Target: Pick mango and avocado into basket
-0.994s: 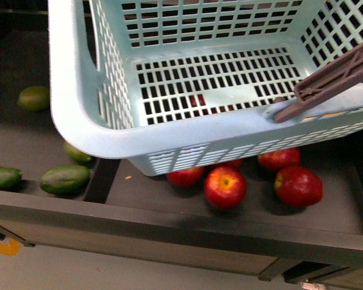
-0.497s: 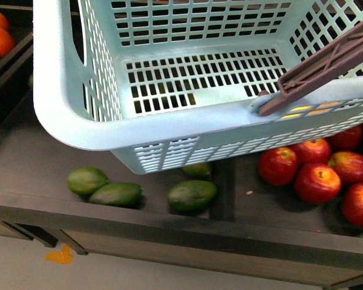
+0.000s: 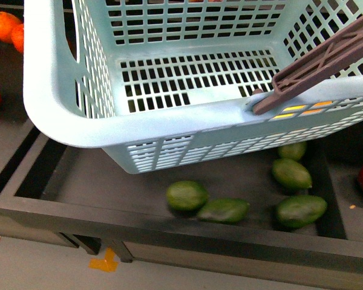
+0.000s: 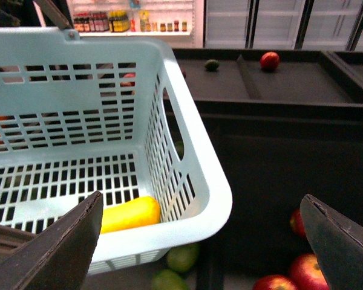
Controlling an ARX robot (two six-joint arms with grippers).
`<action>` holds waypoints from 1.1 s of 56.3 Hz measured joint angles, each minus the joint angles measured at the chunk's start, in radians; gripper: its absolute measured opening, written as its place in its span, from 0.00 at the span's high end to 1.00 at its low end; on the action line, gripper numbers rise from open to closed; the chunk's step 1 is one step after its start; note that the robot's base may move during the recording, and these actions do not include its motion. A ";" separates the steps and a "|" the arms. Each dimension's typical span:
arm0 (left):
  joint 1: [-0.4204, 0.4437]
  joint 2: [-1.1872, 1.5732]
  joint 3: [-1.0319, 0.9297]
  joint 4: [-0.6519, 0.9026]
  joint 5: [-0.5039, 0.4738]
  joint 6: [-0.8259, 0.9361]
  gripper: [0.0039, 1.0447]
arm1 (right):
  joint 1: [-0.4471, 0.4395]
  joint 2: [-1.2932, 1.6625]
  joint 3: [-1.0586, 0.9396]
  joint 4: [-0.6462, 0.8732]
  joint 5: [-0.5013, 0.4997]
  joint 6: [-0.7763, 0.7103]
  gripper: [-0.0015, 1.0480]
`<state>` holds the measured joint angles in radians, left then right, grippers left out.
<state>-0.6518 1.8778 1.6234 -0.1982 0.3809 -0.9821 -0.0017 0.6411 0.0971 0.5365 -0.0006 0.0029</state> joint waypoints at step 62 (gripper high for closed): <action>-0.001 -0.002 -0.001 0.000 0.011 -0.003 0.88 | -0.190 0.269 0.309 -0.514 0.205 0.392 0.08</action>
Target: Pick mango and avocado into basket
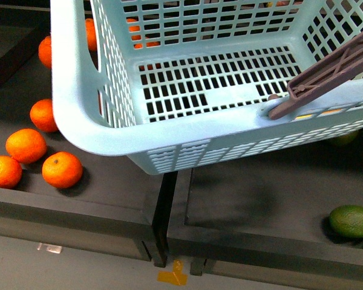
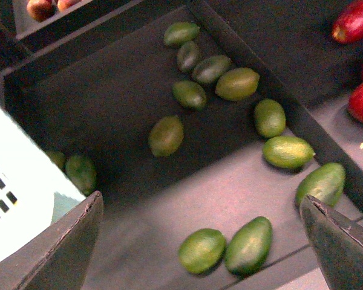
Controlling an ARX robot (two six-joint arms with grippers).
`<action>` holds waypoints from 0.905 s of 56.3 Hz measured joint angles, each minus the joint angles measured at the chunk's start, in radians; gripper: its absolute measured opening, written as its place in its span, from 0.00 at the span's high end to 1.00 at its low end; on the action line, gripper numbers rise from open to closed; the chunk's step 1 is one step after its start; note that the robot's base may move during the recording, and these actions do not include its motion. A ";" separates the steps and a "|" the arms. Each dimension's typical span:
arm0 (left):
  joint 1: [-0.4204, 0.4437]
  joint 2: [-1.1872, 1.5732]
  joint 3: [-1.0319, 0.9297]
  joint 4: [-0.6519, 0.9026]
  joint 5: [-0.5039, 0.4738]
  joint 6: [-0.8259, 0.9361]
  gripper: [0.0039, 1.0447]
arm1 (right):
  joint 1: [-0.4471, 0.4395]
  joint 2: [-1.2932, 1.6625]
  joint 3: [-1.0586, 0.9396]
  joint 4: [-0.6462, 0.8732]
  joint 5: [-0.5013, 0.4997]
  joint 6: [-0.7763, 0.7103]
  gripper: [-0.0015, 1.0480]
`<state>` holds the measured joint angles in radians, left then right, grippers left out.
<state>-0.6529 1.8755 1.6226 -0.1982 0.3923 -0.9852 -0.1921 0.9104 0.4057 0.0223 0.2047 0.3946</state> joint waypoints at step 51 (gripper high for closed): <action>0.001 0.000 0.000 0.000 -0.023 0.006 0.88 | 0.083 1.560 1.263 -0.301 0.058 0.454 0.08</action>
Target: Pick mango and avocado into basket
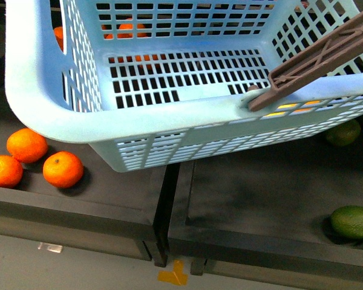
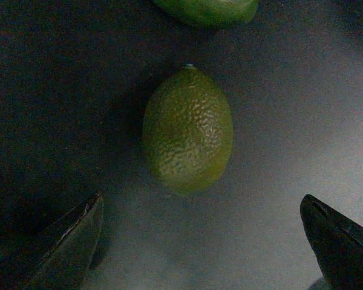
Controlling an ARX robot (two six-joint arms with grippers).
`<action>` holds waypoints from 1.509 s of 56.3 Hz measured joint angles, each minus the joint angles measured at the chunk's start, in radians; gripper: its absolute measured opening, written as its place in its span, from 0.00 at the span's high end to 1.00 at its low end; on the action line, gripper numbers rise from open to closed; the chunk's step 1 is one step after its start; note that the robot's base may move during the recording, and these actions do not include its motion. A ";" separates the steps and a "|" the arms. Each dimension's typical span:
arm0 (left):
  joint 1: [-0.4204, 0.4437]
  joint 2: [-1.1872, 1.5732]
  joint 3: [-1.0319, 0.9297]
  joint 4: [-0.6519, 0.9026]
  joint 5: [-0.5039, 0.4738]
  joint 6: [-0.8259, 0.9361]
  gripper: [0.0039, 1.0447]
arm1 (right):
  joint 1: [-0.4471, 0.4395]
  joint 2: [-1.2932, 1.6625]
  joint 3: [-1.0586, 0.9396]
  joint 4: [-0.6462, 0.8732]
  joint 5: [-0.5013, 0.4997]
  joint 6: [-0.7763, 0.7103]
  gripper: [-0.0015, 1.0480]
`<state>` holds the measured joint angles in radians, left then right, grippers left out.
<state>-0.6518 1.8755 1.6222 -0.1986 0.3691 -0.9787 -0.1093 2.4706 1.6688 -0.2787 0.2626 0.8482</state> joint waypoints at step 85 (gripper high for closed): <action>0.001 0.000 0.000 0.000 0.014 -0.002 0.88 | 0.001 0.374 0.460 -0.220 0.034 0.132 0.10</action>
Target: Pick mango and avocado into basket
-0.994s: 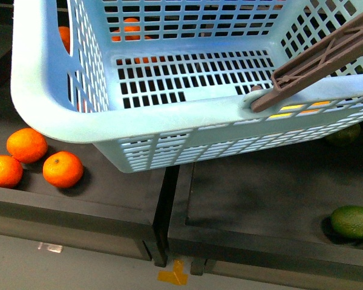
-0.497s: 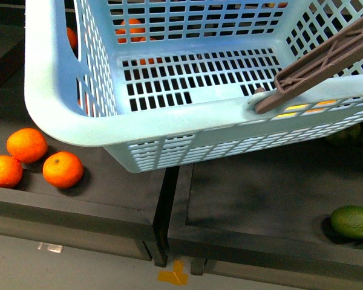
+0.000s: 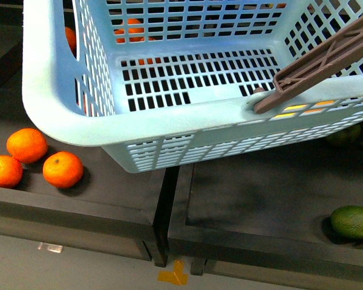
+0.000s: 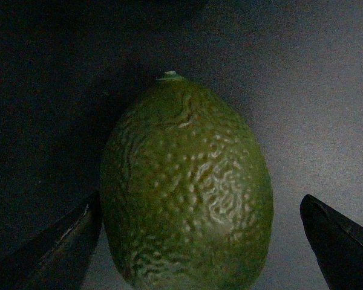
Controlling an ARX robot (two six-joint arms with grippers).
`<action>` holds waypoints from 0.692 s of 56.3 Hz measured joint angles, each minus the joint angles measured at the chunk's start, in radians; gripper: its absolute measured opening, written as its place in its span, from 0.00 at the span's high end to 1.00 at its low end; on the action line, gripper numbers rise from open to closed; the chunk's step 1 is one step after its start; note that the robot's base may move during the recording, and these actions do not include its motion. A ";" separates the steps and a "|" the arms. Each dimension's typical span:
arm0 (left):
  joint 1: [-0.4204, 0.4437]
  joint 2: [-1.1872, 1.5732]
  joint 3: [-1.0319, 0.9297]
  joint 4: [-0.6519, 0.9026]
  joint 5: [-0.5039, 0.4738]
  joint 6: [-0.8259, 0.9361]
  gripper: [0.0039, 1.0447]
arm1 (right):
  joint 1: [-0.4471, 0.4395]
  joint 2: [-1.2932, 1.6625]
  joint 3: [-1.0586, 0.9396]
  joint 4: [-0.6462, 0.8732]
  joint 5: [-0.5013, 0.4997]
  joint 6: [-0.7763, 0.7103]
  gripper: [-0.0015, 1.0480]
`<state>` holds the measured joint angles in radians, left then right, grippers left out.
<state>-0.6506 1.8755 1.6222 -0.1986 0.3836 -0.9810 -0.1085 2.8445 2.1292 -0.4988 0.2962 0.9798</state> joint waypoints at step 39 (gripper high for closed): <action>0.000 0.000 0.000 0.000 -0.001 0.000 0.88 | -0.048 -0.065 -0.121 0.132 -0.035 -0.043 0.38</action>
<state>-0.6506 1.8755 1.6222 -0.1982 0.3824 -0.9810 -0.1562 2.7792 2.0083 -0.3672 0.2615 0.9367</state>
